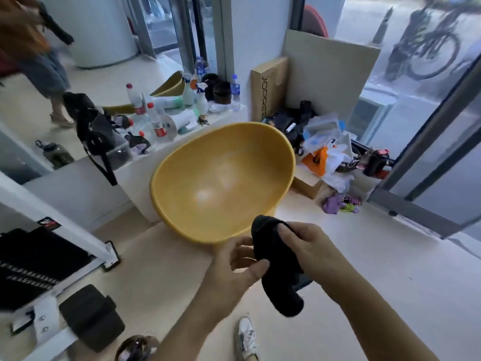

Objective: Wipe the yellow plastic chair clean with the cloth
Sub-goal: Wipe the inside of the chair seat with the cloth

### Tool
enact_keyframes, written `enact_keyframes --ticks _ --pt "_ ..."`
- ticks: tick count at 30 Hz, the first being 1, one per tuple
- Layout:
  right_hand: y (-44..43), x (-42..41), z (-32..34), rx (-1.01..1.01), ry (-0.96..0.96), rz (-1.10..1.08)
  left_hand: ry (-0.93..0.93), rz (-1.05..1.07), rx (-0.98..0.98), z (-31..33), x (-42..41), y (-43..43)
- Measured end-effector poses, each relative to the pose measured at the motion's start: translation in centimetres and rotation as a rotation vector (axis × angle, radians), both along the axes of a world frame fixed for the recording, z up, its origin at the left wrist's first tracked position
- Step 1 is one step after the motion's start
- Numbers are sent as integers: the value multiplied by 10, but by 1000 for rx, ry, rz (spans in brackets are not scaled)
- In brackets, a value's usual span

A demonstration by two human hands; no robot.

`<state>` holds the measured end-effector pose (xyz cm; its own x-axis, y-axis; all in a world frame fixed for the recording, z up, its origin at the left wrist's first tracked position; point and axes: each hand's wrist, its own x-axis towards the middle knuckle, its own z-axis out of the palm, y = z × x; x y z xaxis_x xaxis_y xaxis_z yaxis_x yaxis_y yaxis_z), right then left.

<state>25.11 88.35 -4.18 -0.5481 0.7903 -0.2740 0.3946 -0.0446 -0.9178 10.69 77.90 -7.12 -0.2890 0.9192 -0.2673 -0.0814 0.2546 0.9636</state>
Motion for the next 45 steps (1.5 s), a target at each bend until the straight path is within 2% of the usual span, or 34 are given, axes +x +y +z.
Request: enact_keyframes --ticks 2,3,4,6,7,8,11,15,17,19,21,23,25,27,29,31,34,36,39,41,42,43,45 --pt "33 -8 3 129 -51 77 -12 141 -27 -10 -10 35" --pt "49 -10 1 259 -114 109 -17 153 -34 -12 -19 52" --pt "64 -12 -2 468 -258 145 49 137 -37 -17 -29 67" --pt "93 -14 -16 924 -597 209 365 30 -27 -22 -44 92" --pt "107 -15 -25 1008 -660 258 508 -12 -14 -25 -51 104" --pt "123 -15 -34 1029 -664 303 562 -25 -4 -22 -56 115" --pt "175 -11 -63 1070 -608 426 562 -93 -70 -18 -77 150" --pt "233 -12 -87 1066 -603 745 451 -404 -318 -21 -91 193" --pt "269 -16 -96 955 -588 830 606 -444 -374 -39 -96 213" --pt "309 -22 -105 736 -538 860 669 -337 -347 -64 -102 230" --pt "346 -26 -123 535 -465 851 522 -195 -310 -87 -98 246" --pt "379 -34 -147 474 -445 858 373 -25 -339 -111 -84 267" --pt "408 -42 -173 437 -449 847 322 148 -373 -141 -67 291" --pt "431 -50 -200 203 -361 690 306 325 -374 -172 -53 315" --pt "446 -58 -226 -261 -133 375 212 447 -347 -202 -46 340" --pt "456 -65 -255 -628 40 155 119 445 -329 -231 -39 361" --pt "463 -71 -308 -873 193 24 85 393 -247 -284 -21 389" --pt "464 -75 -351 -770 221 83 139 397 -202 -330 -5 407" --pt "460 -87 -427 -429 116 120 253 404 -132 -409 14 432" --pt "463 -96 -480 -397 117 46 172 389 -77 -456 16 445" --pt "467 -101 -505 -306 80 48 123 354 -56 -477 14 451" --pt "474 -107 -527 -129 14 86 115 310 -35 -496 10 455" --pt "495 -120 -562 295 -50 191 244 251 -25 -533 -1 459"
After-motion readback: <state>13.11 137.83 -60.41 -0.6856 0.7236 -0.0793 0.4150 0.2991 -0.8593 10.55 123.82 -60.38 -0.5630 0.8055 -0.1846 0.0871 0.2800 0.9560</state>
